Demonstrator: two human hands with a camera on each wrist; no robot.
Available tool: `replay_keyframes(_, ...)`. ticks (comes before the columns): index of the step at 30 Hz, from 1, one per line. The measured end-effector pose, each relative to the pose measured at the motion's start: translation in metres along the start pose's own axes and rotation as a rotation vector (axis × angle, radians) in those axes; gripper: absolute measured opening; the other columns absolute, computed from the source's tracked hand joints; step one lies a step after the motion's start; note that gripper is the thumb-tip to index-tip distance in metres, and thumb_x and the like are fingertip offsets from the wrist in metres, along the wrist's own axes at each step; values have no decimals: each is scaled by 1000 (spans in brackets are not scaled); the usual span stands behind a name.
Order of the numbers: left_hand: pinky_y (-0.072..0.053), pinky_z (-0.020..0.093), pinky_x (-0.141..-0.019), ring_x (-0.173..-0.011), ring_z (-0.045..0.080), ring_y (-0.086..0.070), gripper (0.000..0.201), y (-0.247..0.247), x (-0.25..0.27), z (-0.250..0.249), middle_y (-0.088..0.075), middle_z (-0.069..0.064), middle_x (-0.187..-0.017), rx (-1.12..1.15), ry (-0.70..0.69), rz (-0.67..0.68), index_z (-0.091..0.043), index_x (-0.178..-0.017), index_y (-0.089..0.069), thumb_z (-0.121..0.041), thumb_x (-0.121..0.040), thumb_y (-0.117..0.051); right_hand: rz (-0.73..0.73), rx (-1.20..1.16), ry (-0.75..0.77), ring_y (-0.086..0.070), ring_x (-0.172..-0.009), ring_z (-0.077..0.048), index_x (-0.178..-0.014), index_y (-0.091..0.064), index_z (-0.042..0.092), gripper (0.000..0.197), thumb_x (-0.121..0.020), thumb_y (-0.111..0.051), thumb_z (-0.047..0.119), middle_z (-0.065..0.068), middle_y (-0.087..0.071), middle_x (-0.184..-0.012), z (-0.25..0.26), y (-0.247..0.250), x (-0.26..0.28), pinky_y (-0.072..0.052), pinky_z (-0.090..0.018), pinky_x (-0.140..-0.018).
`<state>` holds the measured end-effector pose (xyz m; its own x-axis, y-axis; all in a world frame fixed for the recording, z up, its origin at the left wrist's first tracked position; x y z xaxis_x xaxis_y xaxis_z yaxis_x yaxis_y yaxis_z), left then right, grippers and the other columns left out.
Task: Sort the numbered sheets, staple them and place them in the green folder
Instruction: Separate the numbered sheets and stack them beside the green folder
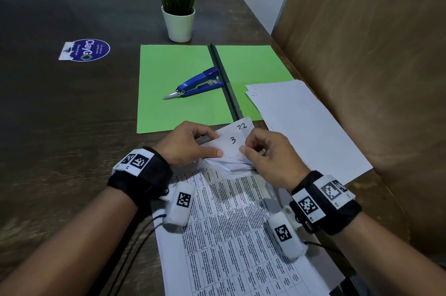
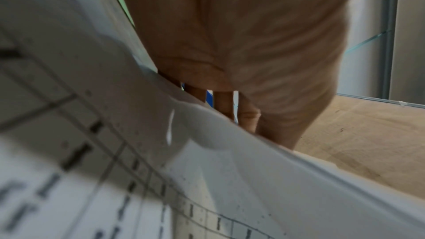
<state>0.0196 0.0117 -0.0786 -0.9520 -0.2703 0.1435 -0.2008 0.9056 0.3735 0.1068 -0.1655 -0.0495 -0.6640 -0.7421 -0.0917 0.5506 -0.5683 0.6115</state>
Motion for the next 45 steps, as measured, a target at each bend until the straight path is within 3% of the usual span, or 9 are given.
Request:
replay_keyframes(7,-55,41,-98,-92,14,-73,10,-2,-2,1,-79,-10,-90,-60,68,8,-17,-82,-82,-26,-79,-85,91,72,-64,-52,-57,-8,-61,-62,25,30,-90,-71,25,10,-57,-57,-13,2,3,-48,-34,-62)
replay_keyframes(11,-60,48,-87,-84,28,-74,8,2,-1,3,-79,-2,-86,-57,110,14,-14,-81,-81,-20,-78,-86,26,28,-20,-51,-57,-6,-64,-62,18,29,-92,-69,23,13,-57,-59,-4,9,5,-47,-31,-62)
replay_keyframes(17,-57,33,-68,-64,12,-70,14,3,1,0,-79,-1,-80,-97,115,23,-12,-90,-82,-23,-81,-83,-145,-168,-94,-39,-57,-9,-63,-60,19,32,-95,-66,22,13,-46,-56,-1,42,5,-36,-27,-62)
replay_keyframes(22,-59,47,-76,-65,16,-66,13,3,0,2,-79,5,-82,-134,139,5,-14,-85,-82,-25,-79,-84,310,131,-225,-38,-49,-5,-64,-64,10,31,-88,-76,28,10,-47,-53,-19,38,22,-35,-24,-54)
replay_keyframes(26,-59,48,-76,-67,18,-66,12,3,-1,2,-79,5,-81,-116,138,3,-15,-85,-82,-26,-80,-84,-32,-80,-304,-46,-50,-5,-62,-65,11,28,-86,-76,17,8,-54,-51,-32,65,20,-41,-18,-55)
replay_keyframes(30,-59,43,-78,-70,17,-69,13,2,-1,4,-79,1,-82,-118,140,-11,-16,-87,-81,-27,-80,-84,206,74,-344,-35,-48,-10,-57,-54,11,38,-89,-73,17,-1,-40,-54,-35,56,32,-33,-24,-52)
replay_keyframes(38,-50,28,-76,-65,3,-64,12,0,-2,3,-76,-6,-76,-110,87,-24,-18,-75,-80,-27,-83,-80,-381,203,-221,-52,-55,4,-83,-75,8,12,-86,-77,20,2,-65,-69,17,170,-7,-45,-21,-61)
replay_keyframes(42,-52,35,-98,-61,10,-61,57,-4,-2,6,-58,-5,-57,-72,111,5,-21,-46,-51,-59,-87,-63,-474,438,-92,-59,-72,-13,-100,-76,7,18,-93,-69,22,-6,-70,-84,71,219,-29,-45,-19,-59)
replay_keyframes(45,-53,36,-93,-82,16,-70,60,-5,0,6,-75,10,-83,-91,133,34,-19,-52,-59,-76,-73,-63,-500,553,-7,-65,-76,-18,-105,-75,10,23,-95,-66,28,-4,-69,-88,102,236,-39,-52,-21,-63)
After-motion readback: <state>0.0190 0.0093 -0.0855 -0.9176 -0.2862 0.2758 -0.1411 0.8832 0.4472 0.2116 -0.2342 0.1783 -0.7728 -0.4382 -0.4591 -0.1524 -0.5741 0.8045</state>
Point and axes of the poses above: each hand's wrist, its own x-axis away from the middle knuckle, its own y-axis out of the back of the hand, z = x × y, the point moved 6 cm from there along -x, towards the middle knuckle
